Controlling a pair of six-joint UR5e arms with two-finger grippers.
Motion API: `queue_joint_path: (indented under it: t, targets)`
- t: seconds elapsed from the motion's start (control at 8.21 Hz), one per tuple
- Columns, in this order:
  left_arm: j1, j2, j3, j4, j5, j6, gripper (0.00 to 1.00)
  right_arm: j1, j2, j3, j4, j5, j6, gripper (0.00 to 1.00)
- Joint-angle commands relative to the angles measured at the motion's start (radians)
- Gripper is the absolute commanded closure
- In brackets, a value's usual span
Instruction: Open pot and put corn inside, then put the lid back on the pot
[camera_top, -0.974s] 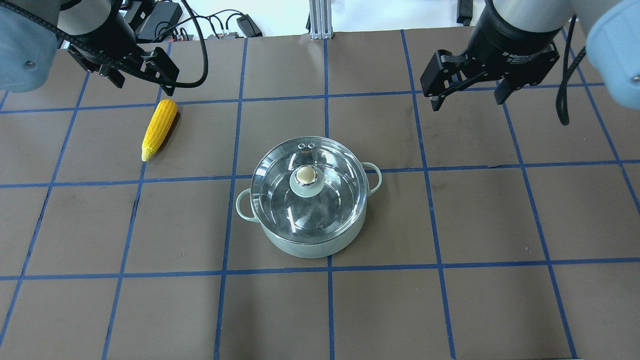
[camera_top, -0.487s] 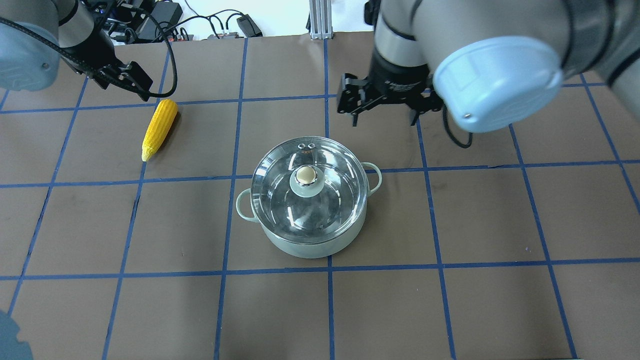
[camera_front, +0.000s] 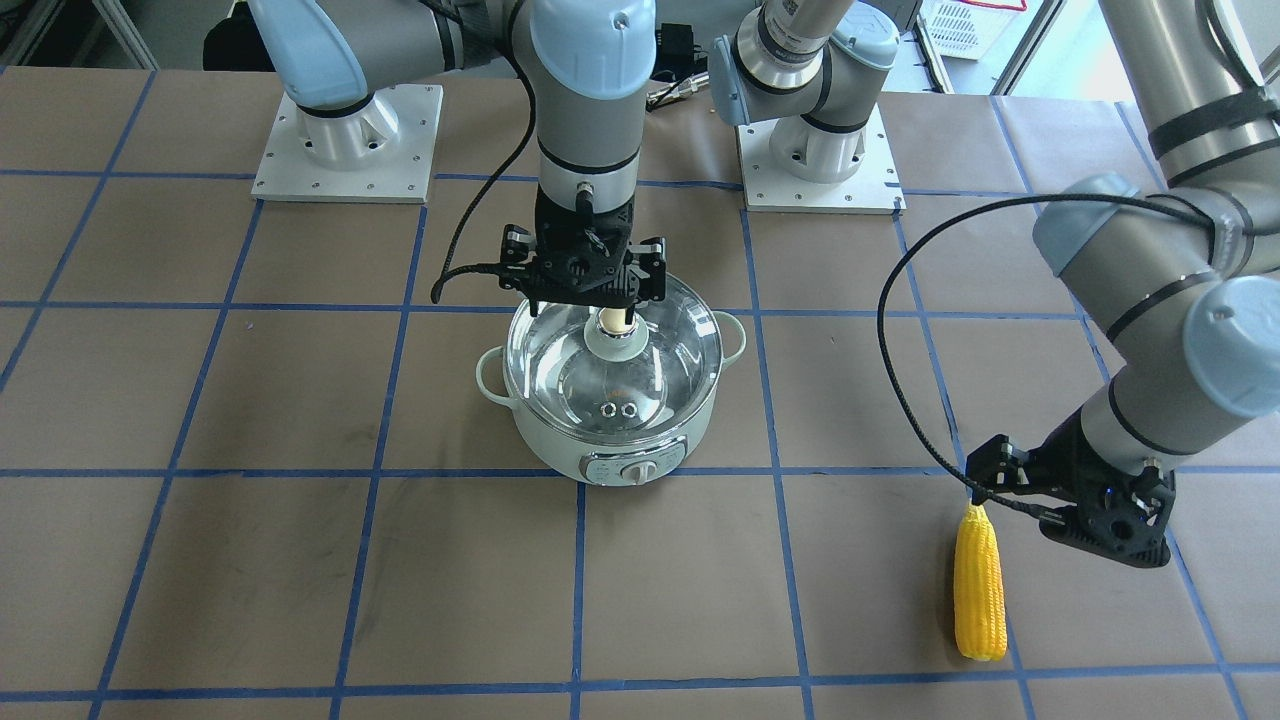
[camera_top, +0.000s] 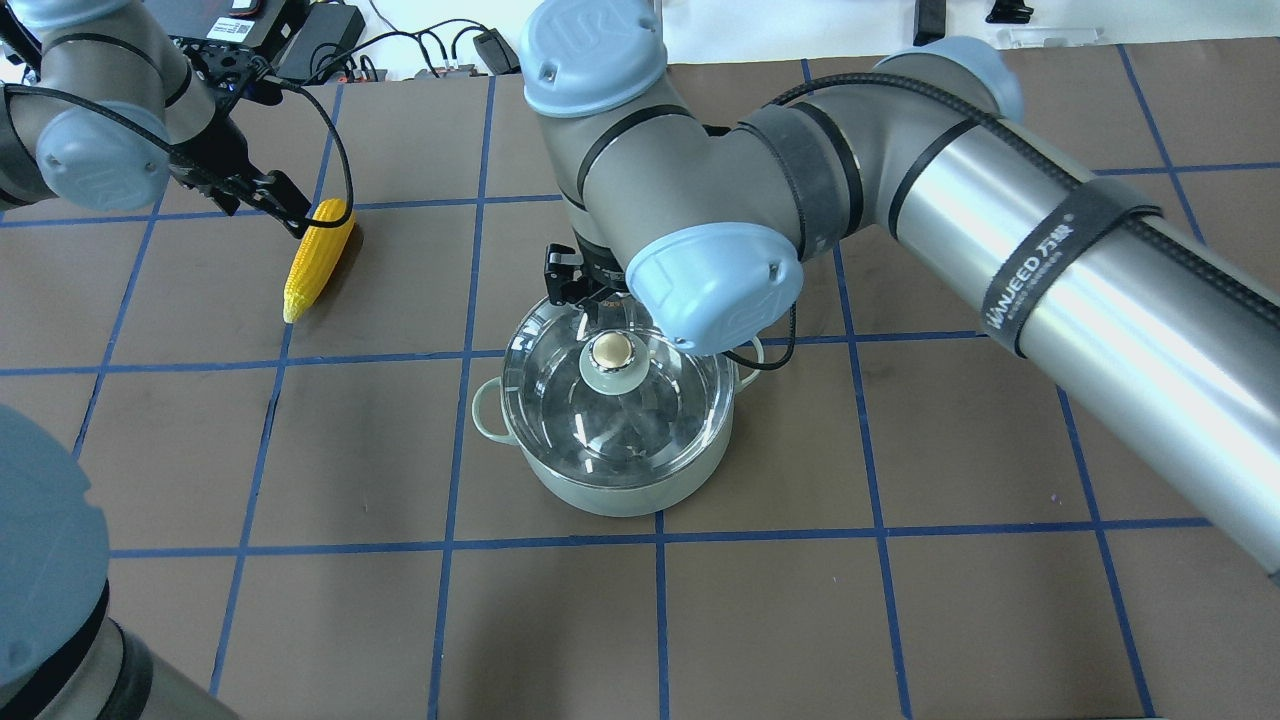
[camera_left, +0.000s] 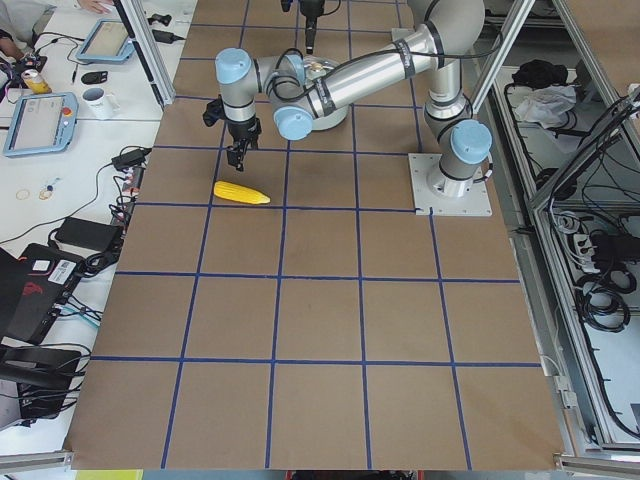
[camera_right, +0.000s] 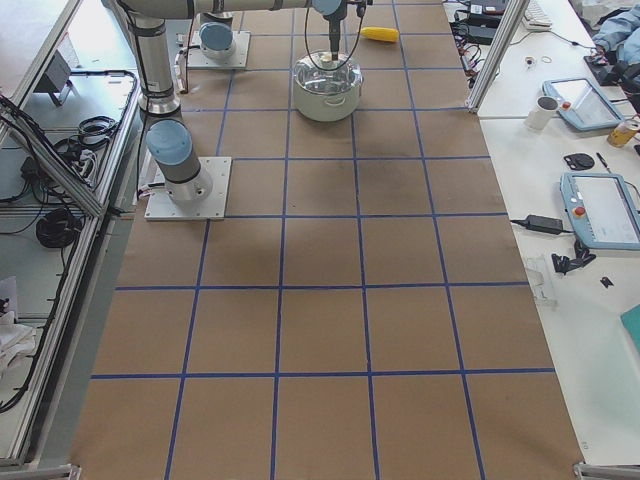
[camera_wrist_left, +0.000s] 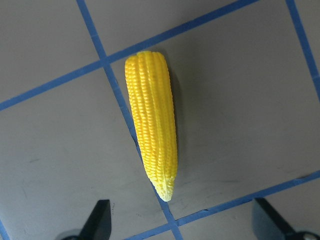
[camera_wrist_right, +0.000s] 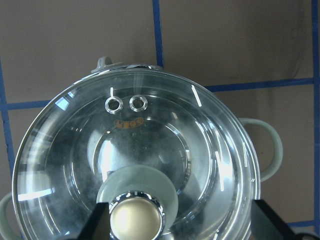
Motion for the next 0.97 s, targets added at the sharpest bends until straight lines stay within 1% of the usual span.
queue_joint_path:
  t: [0.0, 0.12, 0.24, 0.61, 0.73, 0.85]
  targets:
    - [0.008, -0.129, 0.0, 0.128, -0.001, 0.057, 0.0, 0.034, 0.046, 0.015, -0.039, 0.013, 0.062, 0.0]
    - [0.008, -0.154, 0.001, 0.128, -0.002, 0.059, 0.0, 0.034, 0.051, 0.022, -0.059, 0.043, 0.069, 0.0]
    - [0.008, -0.174, 0.001, 0.131, -0.002, 0.057, 0.0, 0.034, 0.066, 0.024, -0.073, 0.043, 0.069, 0.0]
    - [0.008, -0.198, 0.001, 0.137, -0.002, 0.062, 0.0, 0.034, 0.07, 0.026, -0.065, 0.033, 0.042, 0.0]
    - [0.008, -0.206, 0.001, 0.137, -0.001, 0.06, 0.0, 0.034, 0.071, 0.029, -0.059, 0.045, 0.037, 0.18]
    - [0.008, -0.209, 0.001, 0.137, -0.002, 0.06, 0.0, 0.034, 0.071, 0.029, -0.054, 0.046, 0.039, 0.55]
